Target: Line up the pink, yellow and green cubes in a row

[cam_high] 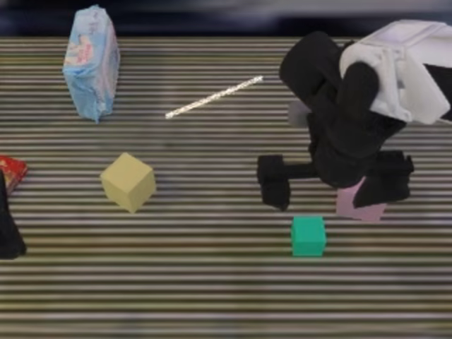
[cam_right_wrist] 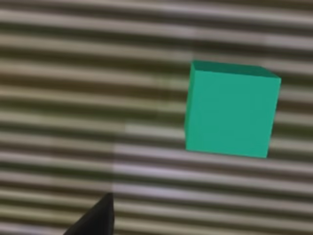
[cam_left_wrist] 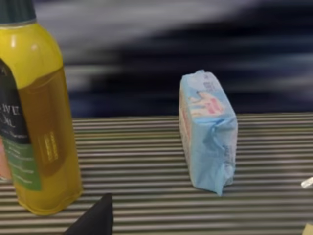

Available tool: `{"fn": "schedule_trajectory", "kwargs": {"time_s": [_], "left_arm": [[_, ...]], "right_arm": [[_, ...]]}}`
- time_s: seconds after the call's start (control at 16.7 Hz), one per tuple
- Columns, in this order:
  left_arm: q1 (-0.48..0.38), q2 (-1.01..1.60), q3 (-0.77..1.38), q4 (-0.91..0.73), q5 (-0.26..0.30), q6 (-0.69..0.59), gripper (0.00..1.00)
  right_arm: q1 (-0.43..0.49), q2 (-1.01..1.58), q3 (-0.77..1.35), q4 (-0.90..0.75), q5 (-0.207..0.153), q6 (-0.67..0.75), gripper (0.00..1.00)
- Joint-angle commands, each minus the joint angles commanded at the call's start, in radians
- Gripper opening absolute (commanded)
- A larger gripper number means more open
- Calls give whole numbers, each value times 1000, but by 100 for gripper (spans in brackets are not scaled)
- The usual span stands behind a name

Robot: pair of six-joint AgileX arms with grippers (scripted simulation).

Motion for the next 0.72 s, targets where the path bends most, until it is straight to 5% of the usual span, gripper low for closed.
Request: {"fn": "schedule_trajectory", "kwargs": {"time_s": [0.36,0.72], "left_arm": [[-79,529,429,-283,4,80,100],[-167,1224,921,-621,4,173,100]], "right_arm": [[-35,-501,-389,241,-13,-144,100],[-203,-1136,-894,540,-30,-321,100]]}}
